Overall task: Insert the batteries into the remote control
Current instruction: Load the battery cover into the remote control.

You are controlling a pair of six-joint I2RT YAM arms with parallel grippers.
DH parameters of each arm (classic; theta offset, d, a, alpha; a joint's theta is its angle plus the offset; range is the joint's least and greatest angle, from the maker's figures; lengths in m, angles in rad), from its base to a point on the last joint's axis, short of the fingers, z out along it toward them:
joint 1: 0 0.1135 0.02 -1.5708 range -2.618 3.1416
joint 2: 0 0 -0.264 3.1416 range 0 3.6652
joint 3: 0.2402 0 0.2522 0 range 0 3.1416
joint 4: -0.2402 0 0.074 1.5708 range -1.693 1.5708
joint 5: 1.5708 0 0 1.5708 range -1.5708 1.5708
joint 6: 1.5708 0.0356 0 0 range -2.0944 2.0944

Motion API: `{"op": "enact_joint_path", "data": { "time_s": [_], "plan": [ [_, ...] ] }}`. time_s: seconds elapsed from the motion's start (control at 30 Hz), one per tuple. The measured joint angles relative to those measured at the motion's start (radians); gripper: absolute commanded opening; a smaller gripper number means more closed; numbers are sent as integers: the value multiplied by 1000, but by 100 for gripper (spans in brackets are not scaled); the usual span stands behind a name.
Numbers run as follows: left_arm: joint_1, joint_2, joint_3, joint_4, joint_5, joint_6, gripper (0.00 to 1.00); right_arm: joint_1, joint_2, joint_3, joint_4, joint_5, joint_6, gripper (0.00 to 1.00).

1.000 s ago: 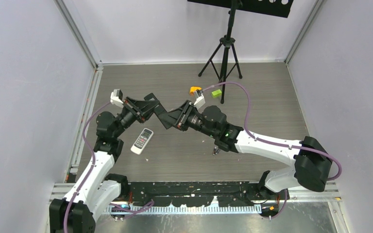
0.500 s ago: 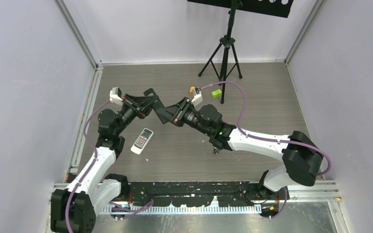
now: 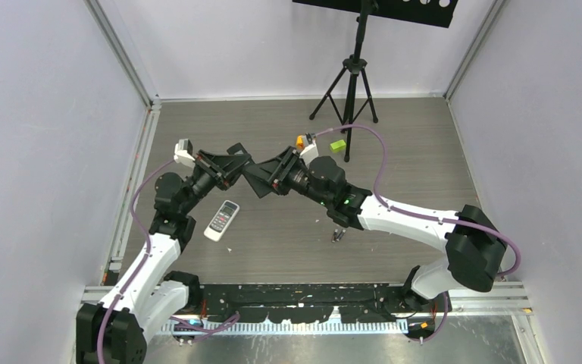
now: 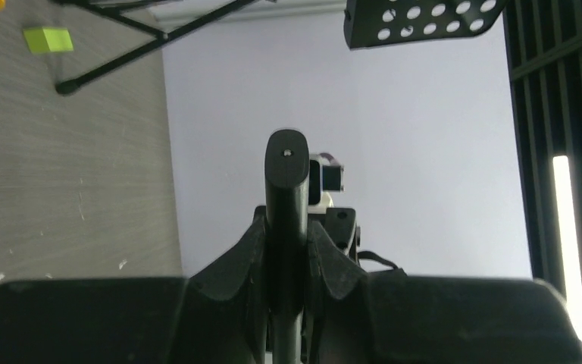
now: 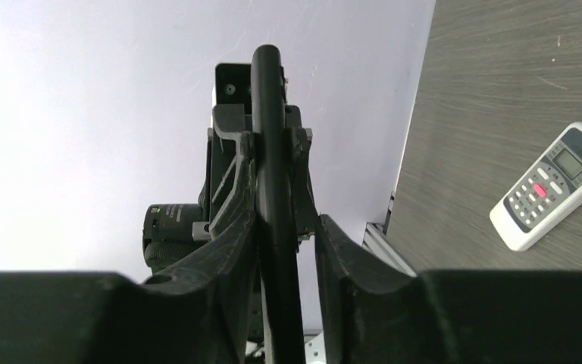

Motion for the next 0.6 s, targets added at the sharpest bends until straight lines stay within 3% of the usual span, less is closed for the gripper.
{"op": "enact_joint_path", "data": {
  "time_s": [0.37,0.6],
  "plan": [
    [-42,-17,8,-66,80,108,0,-43,-67,-141,71,-45,-71,78],
    [-46,-30,39,-82,124,197,0,-54,-205,-230,79,-100,-138,80]
  ]
}}
